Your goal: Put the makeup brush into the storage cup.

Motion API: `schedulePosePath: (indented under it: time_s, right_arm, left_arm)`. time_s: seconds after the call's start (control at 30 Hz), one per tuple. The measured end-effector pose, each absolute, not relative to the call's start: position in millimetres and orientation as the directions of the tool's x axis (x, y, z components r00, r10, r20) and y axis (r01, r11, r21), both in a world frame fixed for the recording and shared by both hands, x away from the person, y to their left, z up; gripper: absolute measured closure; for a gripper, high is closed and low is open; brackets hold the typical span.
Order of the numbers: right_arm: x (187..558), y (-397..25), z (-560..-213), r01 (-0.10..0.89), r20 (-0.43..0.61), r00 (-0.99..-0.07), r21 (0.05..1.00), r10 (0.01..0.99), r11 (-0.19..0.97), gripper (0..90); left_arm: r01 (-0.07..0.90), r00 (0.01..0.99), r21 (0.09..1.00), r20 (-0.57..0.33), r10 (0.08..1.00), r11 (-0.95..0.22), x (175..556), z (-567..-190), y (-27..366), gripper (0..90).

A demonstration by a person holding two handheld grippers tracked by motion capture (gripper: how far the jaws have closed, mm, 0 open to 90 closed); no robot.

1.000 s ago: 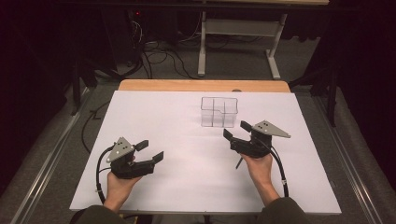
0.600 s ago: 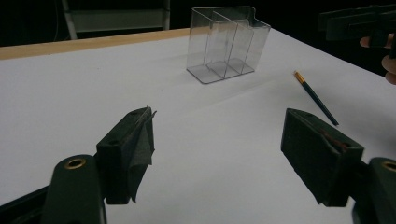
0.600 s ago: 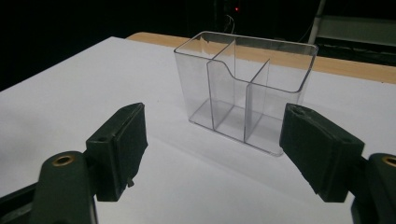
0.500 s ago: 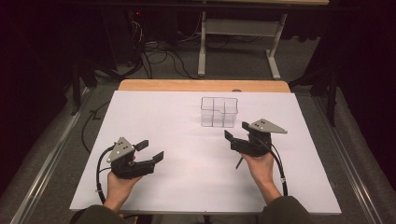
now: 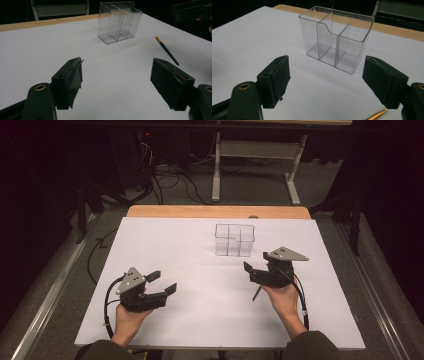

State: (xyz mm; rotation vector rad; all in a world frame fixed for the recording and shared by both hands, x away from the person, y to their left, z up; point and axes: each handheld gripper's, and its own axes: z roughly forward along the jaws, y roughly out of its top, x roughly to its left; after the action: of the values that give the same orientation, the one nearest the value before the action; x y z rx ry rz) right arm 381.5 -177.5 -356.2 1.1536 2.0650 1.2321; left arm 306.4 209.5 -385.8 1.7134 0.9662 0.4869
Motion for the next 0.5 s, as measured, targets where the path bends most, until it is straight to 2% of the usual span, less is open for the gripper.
schedulePosePath:
  time_s: [0.5]
  right_arm:
    - [385.1, -184.7, -346.4, 0.497, -0.011, -0.503, 0.814, 0.864, 0.300, 24.4]
  left_arm:
    - [0.369, 0.598, 0.922, -0.140, 0.789, -0.117, 307.2, -386.1, 207.9, 25.6]
